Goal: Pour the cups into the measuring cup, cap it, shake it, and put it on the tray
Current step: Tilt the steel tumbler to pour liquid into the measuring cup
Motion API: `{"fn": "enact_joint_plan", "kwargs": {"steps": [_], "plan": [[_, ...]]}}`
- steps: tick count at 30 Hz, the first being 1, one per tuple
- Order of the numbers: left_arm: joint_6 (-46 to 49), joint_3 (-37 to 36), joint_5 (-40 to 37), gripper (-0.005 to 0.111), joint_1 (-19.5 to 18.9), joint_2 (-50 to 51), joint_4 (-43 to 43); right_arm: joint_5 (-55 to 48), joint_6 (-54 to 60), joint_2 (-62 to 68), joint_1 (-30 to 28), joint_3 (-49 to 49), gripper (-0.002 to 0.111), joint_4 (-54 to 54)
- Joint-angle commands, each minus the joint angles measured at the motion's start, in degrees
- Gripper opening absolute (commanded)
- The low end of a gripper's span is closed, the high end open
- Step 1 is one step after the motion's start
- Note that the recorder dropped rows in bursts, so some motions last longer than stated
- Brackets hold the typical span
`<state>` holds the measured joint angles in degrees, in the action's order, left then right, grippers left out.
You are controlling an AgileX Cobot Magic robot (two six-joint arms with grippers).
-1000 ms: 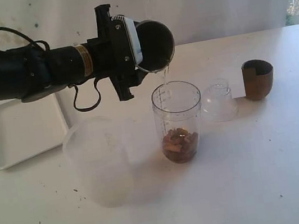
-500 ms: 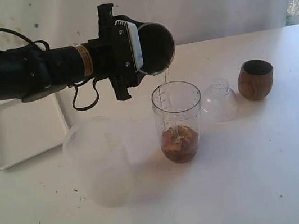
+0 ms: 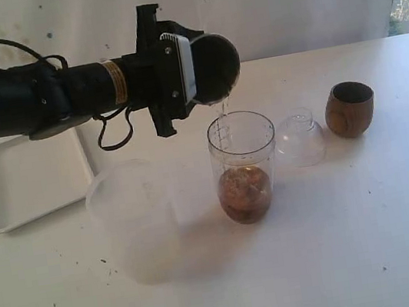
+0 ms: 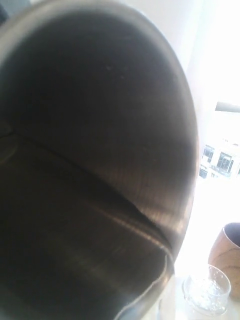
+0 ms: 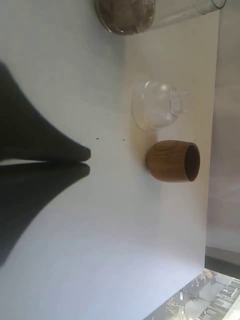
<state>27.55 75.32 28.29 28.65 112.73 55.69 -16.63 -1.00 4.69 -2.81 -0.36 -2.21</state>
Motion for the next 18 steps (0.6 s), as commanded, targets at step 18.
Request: {"fn": "enact_joint_plan", "kwargs": {"steps": [18], "plan": [[3.0, 0.8, 2.4, 0.0, 0.2, -1.4, -1.5, 0.1, -0.3, -0.2, 0.0, 0.4, 0.0, 0.0]]}}
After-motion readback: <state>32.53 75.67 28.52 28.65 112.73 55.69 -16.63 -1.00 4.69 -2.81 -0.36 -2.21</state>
